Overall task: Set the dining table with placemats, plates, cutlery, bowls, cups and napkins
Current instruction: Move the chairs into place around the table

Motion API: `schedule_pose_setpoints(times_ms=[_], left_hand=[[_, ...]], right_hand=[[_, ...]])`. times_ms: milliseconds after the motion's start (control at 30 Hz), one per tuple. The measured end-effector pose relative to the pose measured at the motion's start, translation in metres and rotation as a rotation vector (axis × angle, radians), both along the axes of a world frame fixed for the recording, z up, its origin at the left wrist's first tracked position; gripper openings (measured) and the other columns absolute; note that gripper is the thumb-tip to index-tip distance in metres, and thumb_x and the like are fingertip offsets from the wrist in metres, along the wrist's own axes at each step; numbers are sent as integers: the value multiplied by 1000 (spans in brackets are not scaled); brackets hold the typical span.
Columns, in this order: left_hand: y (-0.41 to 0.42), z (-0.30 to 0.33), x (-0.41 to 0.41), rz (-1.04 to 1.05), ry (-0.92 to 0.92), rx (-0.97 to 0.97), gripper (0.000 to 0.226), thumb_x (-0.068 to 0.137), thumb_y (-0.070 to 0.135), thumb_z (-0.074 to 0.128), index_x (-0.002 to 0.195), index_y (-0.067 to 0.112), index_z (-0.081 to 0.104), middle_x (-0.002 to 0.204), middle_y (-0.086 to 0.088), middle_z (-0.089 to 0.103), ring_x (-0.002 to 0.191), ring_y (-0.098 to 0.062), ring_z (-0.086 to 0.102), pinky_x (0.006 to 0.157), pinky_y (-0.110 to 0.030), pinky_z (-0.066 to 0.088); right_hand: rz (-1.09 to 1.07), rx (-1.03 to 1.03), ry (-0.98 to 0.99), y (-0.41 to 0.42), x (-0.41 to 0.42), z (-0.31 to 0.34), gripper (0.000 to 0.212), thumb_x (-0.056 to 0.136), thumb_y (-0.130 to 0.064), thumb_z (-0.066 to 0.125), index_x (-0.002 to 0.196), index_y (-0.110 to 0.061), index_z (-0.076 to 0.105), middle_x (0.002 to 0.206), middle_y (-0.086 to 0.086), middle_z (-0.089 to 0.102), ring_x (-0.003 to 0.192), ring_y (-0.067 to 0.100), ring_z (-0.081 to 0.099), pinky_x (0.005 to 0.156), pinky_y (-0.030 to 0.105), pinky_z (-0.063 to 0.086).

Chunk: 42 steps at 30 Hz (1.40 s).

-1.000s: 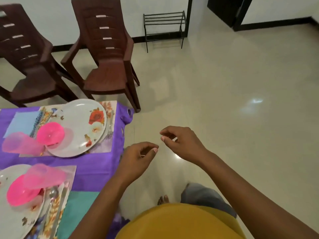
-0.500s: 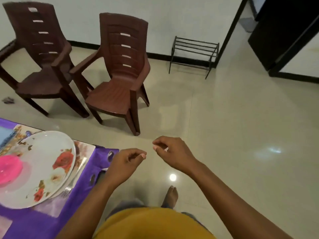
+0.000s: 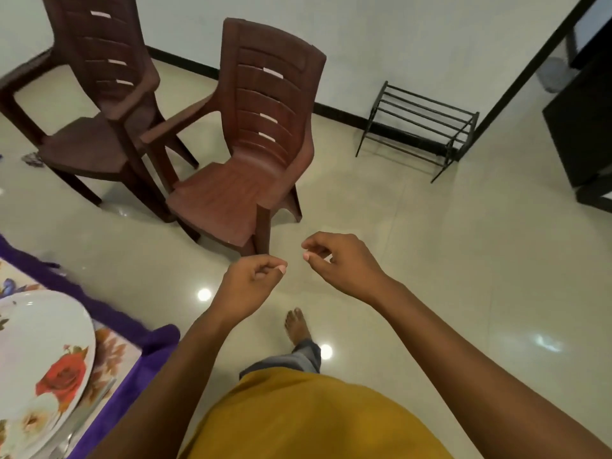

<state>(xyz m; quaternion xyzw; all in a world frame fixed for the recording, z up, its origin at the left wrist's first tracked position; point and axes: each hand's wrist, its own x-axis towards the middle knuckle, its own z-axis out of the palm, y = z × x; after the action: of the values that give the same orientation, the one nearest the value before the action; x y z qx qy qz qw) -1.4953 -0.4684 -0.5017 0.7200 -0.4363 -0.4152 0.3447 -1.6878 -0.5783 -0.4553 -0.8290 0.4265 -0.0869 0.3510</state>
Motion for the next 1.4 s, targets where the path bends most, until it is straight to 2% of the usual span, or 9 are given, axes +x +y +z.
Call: schedule_pose_setpoints(times_ms=[133,300,433,567,667,833,1033,1233,1400], left_hand=[[-74,-1,30,24,2,23,18,98,36,69,112,29,79,101,13,78,99,-9,73,91,-30,60],[-154,3,69,83,41,83,25,99,27,68,123,23,73,107,6,75,93,-19,74,70,-25,61],[-202,-2,94,106,-18,166,23,100,25,64,120,21,72,106,5,75,92,-28,74,83,-47,62],[-239,-29,107,53,-154,266,36,101,34,59,124,10,71,120,-11,74,112,-32,68,99,-48,55],[-267,-58,115,99,-185,355,52,100,42,63,145,17,58,143,-10,61,132,-31,57,112,-50,45],[-312,-108,123,-22,-315,540,61,94,45,65,148,22,47,137,-9,59,117,-32,62,94,-42,54],[-347,-163,129,-87,-386,639,78,91,54,66,155,23,35,144,-10,52,124,-31,56,102,-43,54],[-375,-194,124,-100,-377,624,71,87,62,71,140,20,50,130,-8,62,105,-27,64,88,-40,58],[-393,-208,135,-77,-330,673,75,76,77,71,125,22,60,112,-3,70,94,-23,66,85,-40,59]], right_hand=[[18,4,41,-76,28,-3,28,98,-38,65,122,-25,71,111,-10,75,96,8,68,88,37,58],[75,-6,120,-165,69,-16,28,96,-39,65,121,-27,71,111,-12,74,96,9,69,87,38,57],[187,-12,212,-231,106,-29,29,96,-38,65,123,-27,68,115,-10,73,100,13,68,85,35,55],[361,-79,329,-291,142,-58,35,96,-36,65,130,-25,67,123,-3,71,110,21,66,87,32,51],[502,-116,401,-334,170,-84,35,94,-32,67,128,-22,67,123,3,70,108,26,67,88,37,57],[822,-286,595,-401,215,-144,43,86,-21,69,129,-18,63,121,6,67,107,27,64,87,37,54],[1165,-289,732,-453,246,-213,57,84,-32,75,137,-20,56,134,6,60,126,28,55,113,42,35],[1309,-131,704,-486,260,-244,50,77,-39,79,116,-13,60,114,11,64,105,30,62,78,34,41],[1445,-106,727,-492,277,-255,61,75,-53,80,119,-17,58,110,7,63,100,28,63,71,33,41]])
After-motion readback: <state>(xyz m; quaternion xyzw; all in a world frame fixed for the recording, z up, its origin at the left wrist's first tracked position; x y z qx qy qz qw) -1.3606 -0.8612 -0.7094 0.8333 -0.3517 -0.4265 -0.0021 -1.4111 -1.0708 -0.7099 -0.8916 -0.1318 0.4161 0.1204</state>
